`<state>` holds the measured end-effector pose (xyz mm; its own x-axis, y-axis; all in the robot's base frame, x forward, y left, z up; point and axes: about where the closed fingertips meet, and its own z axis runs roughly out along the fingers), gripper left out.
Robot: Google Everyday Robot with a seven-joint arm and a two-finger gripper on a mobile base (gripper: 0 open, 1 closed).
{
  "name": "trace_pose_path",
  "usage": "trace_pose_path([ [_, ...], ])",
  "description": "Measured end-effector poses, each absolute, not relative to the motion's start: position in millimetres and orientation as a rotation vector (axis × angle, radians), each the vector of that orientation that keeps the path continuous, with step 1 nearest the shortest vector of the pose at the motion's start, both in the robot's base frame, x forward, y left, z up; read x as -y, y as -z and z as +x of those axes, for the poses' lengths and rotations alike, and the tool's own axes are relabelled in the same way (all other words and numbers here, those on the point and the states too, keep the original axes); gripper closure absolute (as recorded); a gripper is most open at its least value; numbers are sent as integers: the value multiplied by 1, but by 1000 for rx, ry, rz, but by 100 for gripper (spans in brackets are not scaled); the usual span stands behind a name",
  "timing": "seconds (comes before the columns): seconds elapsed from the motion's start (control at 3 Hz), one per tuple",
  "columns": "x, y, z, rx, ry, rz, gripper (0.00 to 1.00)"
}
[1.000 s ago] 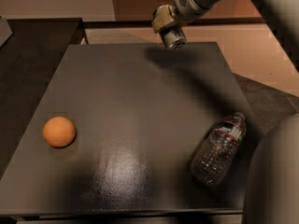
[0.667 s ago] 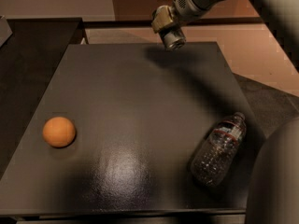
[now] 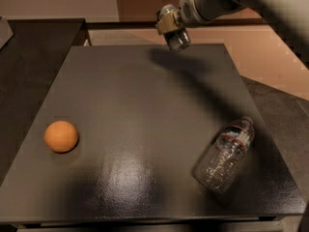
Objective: Place 7up can upright
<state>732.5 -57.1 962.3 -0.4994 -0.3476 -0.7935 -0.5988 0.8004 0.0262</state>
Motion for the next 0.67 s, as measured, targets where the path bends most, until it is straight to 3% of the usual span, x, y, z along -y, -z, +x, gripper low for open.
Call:
trace_pose_path([
  [0.67,48,-973,733,-1892,-425,-814,100],
])
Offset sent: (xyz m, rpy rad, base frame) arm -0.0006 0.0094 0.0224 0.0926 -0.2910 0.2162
